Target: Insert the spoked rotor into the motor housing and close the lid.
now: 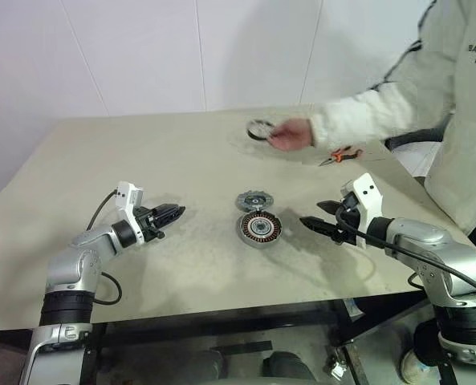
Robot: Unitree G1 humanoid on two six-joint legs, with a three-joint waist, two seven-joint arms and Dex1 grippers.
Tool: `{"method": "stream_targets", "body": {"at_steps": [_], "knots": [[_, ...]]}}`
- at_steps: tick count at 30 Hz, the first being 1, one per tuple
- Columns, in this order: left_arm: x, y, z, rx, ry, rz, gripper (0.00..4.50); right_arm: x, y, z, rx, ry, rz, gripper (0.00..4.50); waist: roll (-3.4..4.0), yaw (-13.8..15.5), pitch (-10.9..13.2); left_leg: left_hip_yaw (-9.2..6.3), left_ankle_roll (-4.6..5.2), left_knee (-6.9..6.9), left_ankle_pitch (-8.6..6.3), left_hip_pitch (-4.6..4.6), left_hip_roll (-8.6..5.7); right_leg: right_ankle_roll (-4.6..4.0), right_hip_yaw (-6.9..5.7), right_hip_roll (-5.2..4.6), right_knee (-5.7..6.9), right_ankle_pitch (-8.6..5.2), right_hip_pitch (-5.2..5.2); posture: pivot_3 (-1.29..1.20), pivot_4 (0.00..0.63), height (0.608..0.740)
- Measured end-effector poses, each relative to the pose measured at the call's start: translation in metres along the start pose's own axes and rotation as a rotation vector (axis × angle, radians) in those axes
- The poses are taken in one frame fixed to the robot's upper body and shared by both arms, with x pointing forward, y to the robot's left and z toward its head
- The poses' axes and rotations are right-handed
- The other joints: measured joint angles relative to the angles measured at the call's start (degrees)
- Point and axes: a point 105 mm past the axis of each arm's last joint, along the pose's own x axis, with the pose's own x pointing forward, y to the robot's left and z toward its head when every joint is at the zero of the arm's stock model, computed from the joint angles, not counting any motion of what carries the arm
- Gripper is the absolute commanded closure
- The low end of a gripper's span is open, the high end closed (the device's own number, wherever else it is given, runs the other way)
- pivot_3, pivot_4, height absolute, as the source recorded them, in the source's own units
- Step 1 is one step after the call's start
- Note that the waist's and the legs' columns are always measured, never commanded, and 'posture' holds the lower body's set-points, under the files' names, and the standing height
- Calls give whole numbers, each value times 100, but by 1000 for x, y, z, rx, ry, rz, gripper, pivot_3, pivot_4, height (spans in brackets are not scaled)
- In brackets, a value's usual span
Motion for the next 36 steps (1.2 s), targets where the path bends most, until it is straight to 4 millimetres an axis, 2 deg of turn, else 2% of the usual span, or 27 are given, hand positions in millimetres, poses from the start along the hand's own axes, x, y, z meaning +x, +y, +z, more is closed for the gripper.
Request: {"method": "stream_targets", "body": {"at_steps": [4,13,19,25,27,31,36], "knots": [[0,-1,0,-5,1,-10,2936,0,0,0,-1,0,3,1072,0,-1,0,0,0,0,0,0,0,0,0,0,0,0,0,0,0,740],[0,-18,7,-63,-25,-123,22,-1,-1,-1,-3,5,3,1072,0,-1,0,0,0,1,0,1,0,0,0,0,1,0,1,0,0,740],[2,-16,5,-35,-8,-94,22,-2,-2,-7,19,18,9,1072,-1,1,-1,0,1,2,1,1,0,0,0,0,1,0,1,0,0,740],[3,-16,4,-10,1,-85,22,-17,-17,-43,176,89,-37,1072,-2,35,-1,1,2,4,1,2,0,0,0,0,2,0,3,0,0,740],[5,-16,2,-2,11,-84,22,-23,-23,-53,162,132,-66,1072,0,43,-2,3,1,6,1,2,0,-1,1,0,3,1,4,0,0,740],[8,-18,-3,-3,24,-88,22,-22,-26,-51,96,140,-86,1072,0,-14,-2,9,1,6,1,6,6,-3,0,0,4,2,4,0,0,740],[10,-19,-4,-7,23,-93,22,-12,-29,-31,-6,98,-93,1072,-1,-1,-2,15,1,7,1,6,10,-3,-1,0,3,7,3,0,0,740]]}}
